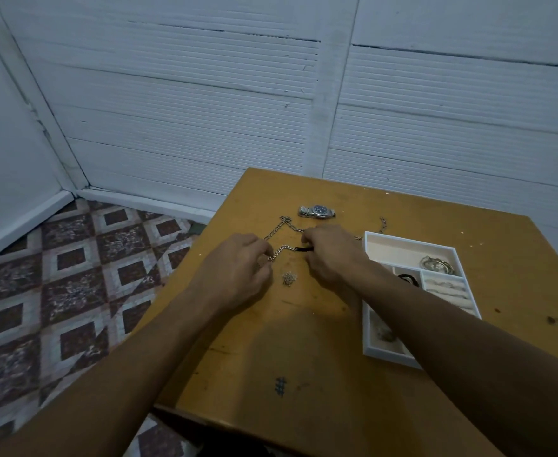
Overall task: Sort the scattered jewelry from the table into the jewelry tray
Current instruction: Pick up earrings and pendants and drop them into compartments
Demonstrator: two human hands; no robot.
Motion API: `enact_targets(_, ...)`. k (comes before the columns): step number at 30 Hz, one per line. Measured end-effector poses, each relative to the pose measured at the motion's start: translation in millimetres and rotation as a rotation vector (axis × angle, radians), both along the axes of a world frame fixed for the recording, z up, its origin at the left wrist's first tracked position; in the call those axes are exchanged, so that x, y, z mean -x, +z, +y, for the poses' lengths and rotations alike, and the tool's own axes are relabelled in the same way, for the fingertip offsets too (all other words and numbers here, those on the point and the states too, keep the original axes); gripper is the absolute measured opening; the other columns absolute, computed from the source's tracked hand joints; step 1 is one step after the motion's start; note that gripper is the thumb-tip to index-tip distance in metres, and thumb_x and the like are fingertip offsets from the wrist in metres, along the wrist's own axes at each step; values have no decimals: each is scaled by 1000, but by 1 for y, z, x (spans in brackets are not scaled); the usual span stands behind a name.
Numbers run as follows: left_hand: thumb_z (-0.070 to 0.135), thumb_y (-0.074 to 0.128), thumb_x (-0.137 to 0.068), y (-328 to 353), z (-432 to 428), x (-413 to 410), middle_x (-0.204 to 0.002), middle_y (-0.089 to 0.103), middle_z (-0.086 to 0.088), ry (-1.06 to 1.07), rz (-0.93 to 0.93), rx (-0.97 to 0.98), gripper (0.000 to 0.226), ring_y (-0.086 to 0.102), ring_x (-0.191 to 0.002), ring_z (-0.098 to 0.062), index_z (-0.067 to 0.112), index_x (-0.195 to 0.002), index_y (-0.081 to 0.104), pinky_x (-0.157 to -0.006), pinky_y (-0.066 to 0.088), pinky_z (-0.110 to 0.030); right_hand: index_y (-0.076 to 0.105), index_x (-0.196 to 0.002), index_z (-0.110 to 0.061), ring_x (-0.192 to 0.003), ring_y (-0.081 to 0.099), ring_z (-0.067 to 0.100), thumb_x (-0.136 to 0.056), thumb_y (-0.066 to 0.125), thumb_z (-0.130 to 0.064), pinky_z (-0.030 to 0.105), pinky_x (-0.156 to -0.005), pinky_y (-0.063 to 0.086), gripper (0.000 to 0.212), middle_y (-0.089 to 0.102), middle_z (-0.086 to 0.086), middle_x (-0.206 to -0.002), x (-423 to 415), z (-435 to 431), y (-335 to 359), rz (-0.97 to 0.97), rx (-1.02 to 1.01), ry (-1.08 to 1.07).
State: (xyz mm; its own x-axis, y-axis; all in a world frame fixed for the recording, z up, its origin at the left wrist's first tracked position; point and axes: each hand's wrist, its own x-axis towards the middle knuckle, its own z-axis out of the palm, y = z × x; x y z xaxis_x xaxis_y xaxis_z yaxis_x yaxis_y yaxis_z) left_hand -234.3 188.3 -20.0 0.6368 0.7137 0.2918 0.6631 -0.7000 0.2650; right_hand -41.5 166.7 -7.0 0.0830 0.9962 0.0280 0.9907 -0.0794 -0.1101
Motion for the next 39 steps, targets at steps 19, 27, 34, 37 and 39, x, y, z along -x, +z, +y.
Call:
enact_targets(19, 35, 48, -97, 6, -27, 5, -122, 59, 6, 73, -100, 96, 31, 50, -109, -10, 22, -123, 58, -88, 39, -23, 39, -99, -13, -84, 53, 23, -102, 30, -23, 48, -94, 40, 13, 60, 8, -91, 1, -32, 16, 220, -11, 19)
enact_targets(27, 40, 49, -96, 13, -49, -6, -130, 57, 6, 106, -212, 187, 34, 50, -119, -11, 25, -127, 55, -97, 42, -28, 46, -91, -13, -80, 62, 17, -104, 33, -16, 44, -92, 50, 19, 61, 5, -84, 3, -49, 59, 1130, -168, -110)
enact_targets(34, 36, 46, -99, 40, -72, -14, -110, 64, 8, 185, -614, 372, 26, 57, -104, -9, 23, -114, 64, -79, 44, -21, 49, -91, -12, -56, 49, 11, -101, 41, -13, 27, -52, 41, 13, 61, 3, -82, 5, -80, 103, 1157, -126, -68)
enact_targets(37, 40, 39, -101, 52, -83, -24, -110, 66, 6, 218, -929, 678, 28, 61, -104, -12, 28, -106, 63, -89, 48, -32, 53, -91, -12, -53, 48, 10, -101, 45, -13, 23, -48, 38, 13, 65, 2, -81, 6, -98, 122, 1148, -24, 7)
enact_targets(39, 43, 35, -101, 57, -92, -31, -112, 69, 3, 201, -1068, 848, 35, 64, -105, -16, 26, -110, 64, -91, 50, -37, 55, -96, -8, -53, 49, 9, -101, 47, -13, 22, -46, 39, 11, 67, 2, -79, 8, -112, 133, 1114, 48, 64)
